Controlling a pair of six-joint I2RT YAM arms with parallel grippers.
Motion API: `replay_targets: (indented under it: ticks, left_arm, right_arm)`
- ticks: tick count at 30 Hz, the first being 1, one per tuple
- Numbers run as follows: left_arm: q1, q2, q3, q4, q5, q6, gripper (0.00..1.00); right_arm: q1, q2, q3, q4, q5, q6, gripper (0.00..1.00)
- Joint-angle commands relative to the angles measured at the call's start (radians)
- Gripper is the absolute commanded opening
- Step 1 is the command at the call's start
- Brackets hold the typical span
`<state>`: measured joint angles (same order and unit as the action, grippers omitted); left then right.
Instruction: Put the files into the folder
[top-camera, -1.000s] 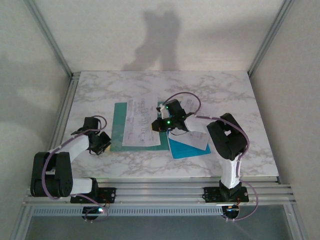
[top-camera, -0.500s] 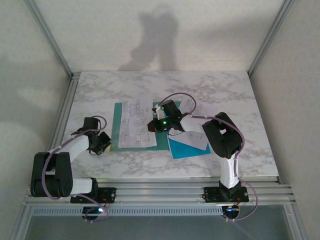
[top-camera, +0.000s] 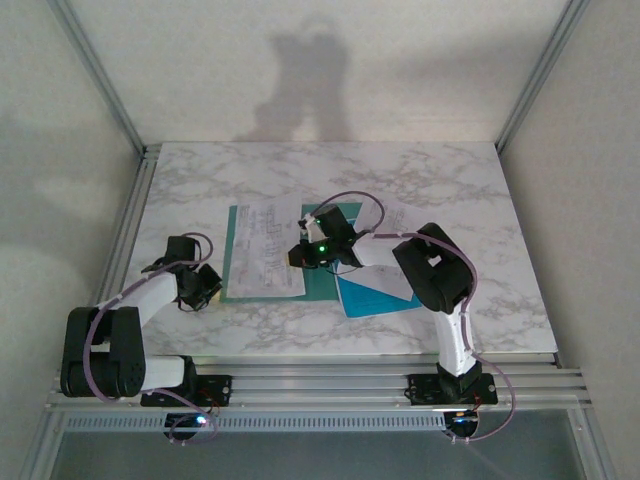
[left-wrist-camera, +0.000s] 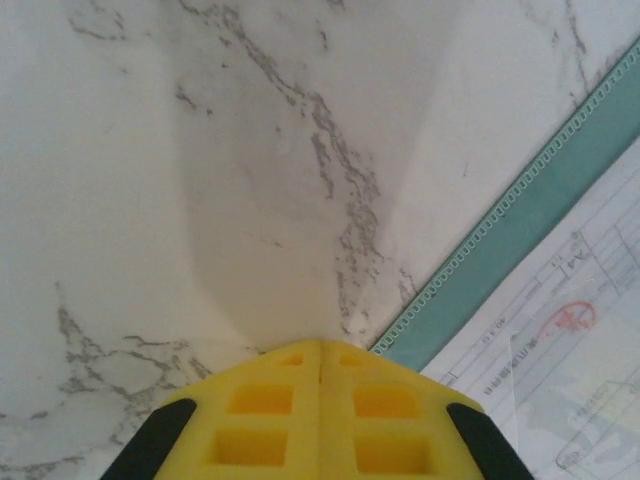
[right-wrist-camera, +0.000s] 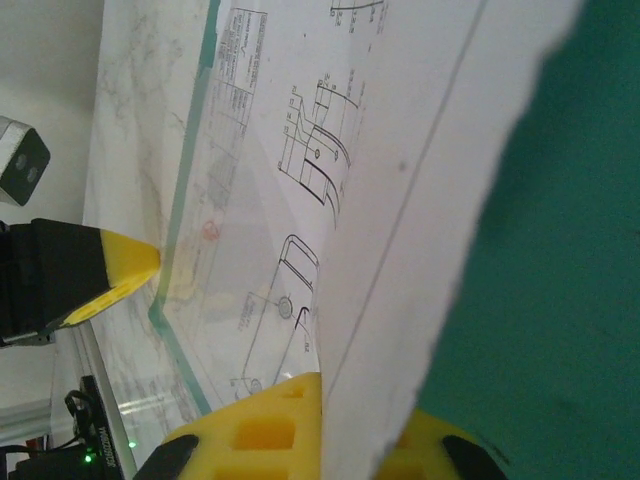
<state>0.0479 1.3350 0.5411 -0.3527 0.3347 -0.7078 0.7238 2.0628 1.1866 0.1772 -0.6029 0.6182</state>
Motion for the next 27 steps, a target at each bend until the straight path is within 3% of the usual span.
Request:
replay_targets:
  ticks: [1,15,27]
  left_arm:
    - [-0.019,0.062,-0.055,0.061,0.097,-0.008,0.00]
    - [-0.019,0.079,-0.041,0.062,0.098,-0.001,0.00]
    - [-0.024,0.105,-0.019,0.075,0.098,-0.007,0.00]
  right_arm:
    - [0.019,0.028,0.038,0.023,-0.001,0.017,0.00]
    - [0.050,0.051,0.037,0.035,-0.019,0.034,0.00]
    - [0.032,0.033,0.076,-0.141,-0.031,-0.082,0.00]
